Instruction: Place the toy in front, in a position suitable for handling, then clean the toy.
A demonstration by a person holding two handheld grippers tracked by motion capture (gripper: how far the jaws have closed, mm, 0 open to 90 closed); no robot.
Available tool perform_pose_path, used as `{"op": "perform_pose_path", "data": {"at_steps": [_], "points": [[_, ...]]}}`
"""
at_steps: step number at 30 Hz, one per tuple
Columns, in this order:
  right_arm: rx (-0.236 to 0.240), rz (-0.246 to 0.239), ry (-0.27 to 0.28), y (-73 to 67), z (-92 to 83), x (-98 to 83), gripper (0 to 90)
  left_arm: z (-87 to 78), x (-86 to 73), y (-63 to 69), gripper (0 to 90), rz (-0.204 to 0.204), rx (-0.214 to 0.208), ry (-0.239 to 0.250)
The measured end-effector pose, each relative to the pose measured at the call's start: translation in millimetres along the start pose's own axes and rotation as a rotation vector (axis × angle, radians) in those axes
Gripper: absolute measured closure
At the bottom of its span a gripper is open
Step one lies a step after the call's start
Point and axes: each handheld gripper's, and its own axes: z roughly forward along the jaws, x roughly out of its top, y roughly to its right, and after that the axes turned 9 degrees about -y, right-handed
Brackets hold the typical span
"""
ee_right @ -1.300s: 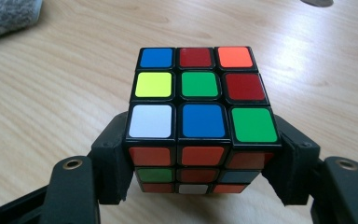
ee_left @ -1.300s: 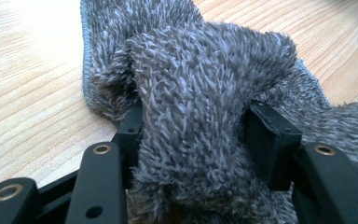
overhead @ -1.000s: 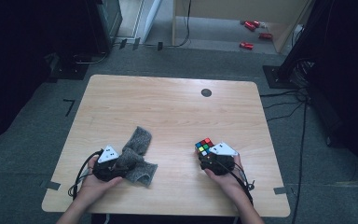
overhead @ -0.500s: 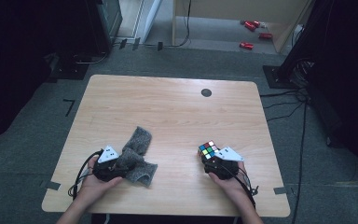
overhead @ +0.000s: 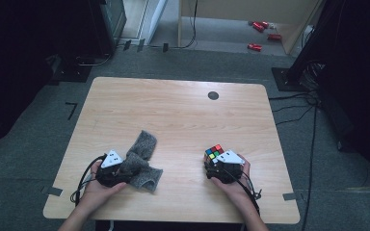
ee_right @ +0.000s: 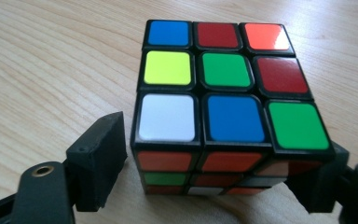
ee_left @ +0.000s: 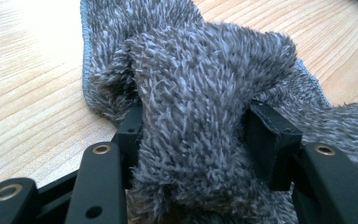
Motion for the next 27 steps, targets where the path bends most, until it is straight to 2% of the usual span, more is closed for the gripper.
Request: {"op": "perform_pose_path", "data": {"at_steps": [11,16,21,27], "points": [[-0.007,0.032,0.014,2.1,-0.6,0.0,26.5,-0.1,0.0,-0.1,47.7,-0.001,-0.002,0.0],[-0.007,0.043,0.033,2.6,-1.6,-0.4,32.0,0.0,-0.1,-0.3,47.6,-0.001,-0.004,0.001],[-0.013,0.024,0.051,1.0,-3.4,-0.5,33.7,-0.1,-0.1,-0.3,47.5,-0.002,-0.004,0.001],[0.021,0.017,0.07,-3.4,-7.1,4.3,34.0,0.0,0.0,-0.5,47.1,-0.004,-0.006,0.002]]}}
